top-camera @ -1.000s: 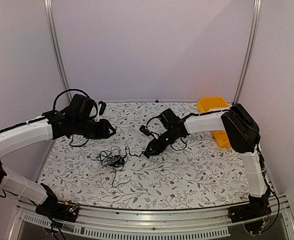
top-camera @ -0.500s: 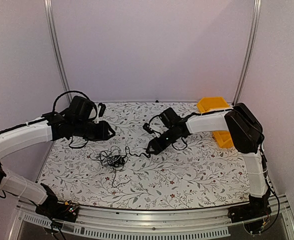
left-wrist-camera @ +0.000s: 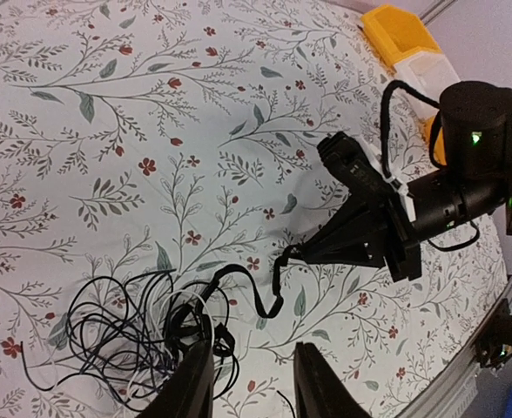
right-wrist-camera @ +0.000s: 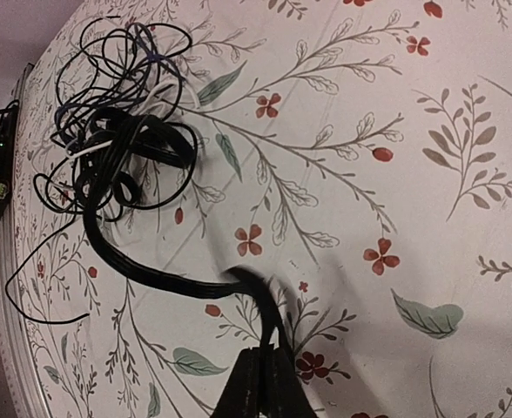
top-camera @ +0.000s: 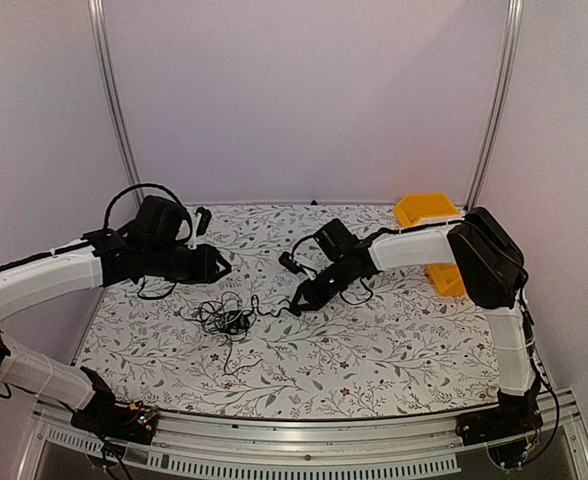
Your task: Untangle the cables
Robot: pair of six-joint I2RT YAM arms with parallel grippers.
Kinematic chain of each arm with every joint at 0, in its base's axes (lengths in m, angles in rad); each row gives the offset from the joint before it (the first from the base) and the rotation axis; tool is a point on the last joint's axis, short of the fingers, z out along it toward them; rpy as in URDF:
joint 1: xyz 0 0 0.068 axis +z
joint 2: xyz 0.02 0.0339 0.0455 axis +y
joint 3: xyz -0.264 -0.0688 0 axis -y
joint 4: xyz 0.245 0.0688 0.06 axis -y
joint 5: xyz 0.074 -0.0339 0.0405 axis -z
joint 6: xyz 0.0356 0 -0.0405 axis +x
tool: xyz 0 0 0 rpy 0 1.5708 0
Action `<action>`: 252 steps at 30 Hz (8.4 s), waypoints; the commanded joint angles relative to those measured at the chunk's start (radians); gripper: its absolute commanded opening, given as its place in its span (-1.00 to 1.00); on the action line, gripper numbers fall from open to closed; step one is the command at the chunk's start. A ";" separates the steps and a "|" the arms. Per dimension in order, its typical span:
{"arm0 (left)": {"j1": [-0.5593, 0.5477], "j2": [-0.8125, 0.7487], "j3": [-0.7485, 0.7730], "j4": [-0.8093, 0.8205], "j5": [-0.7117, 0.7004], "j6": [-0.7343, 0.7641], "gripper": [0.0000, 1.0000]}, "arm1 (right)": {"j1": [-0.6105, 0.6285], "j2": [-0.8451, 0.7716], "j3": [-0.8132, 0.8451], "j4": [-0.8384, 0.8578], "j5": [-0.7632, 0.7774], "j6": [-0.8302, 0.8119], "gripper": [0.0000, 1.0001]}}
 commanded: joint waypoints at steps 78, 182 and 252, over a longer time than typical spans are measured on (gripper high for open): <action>-0.046 0.502 -0.401 0.783 0.057 0.263 -0.50 | -0.247 -0.591 0.937 0.421 0.615 -0.631 -1.00; 0.074 0.398 0.169 0.522 0.428 -0.067 0.47 | -0.741 -0.150 0.990 0.805 0.532 -0.627 -1.00; 0.022 0.496 0.144 0.524 0.509 -0.091 0.43 | -0.627 -0.107 1.030 0.809 0.460 -0.609 -1.00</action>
